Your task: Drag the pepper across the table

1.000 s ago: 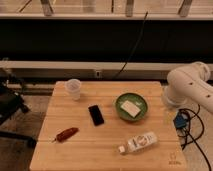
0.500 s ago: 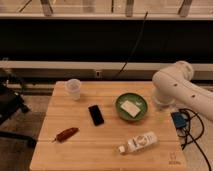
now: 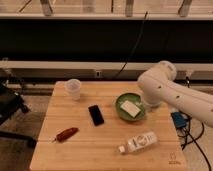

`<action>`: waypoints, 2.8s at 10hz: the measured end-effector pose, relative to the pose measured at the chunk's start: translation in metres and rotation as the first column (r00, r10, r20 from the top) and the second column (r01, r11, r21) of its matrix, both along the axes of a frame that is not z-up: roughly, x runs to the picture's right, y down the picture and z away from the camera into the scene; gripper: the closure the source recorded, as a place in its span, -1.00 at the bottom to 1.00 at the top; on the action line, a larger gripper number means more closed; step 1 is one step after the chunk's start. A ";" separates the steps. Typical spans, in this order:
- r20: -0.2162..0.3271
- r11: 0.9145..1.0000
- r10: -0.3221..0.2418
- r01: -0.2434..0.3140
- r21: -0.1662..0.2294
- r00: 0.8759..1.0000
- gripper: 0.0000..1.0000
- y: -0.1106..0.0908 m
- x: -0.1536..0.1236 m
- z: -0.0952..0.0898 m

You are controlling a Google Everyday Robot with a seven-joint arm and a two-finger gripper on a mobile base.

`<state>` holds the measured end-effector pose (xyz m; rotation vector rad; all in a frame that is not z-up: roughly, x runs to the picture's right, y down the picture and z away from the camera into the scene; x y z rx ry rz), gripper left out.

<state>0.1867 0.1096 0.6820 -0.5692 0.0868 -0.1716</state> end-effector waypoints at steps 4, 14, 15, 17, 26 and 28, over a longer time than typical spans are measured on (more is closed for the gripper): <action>0.030 0.995 -0.104 0.104 0.002 0.994 -0.60 -0.001 -0.044 -0.001; 0.135 0.937 -0.349 0.346 0.040 0.927 -0.60 0.011 -0.166 0.014; 0.144 0.930 -0.368 0.366 0.042 0.919 -0.60 0.015 -0.175 0.017; 0.167 0.911 -0.413 0.410 0.049 0.895 -0.60 0.024 -0.198 0.023; 0.269 0.832 -0.543 0.552 0.048 0.795 -0.60 0.063 -0.273 0.052; 0.302 0.818 -0.559 0.573 0.048 0.772 -0.60 0.081 -0.294 0.060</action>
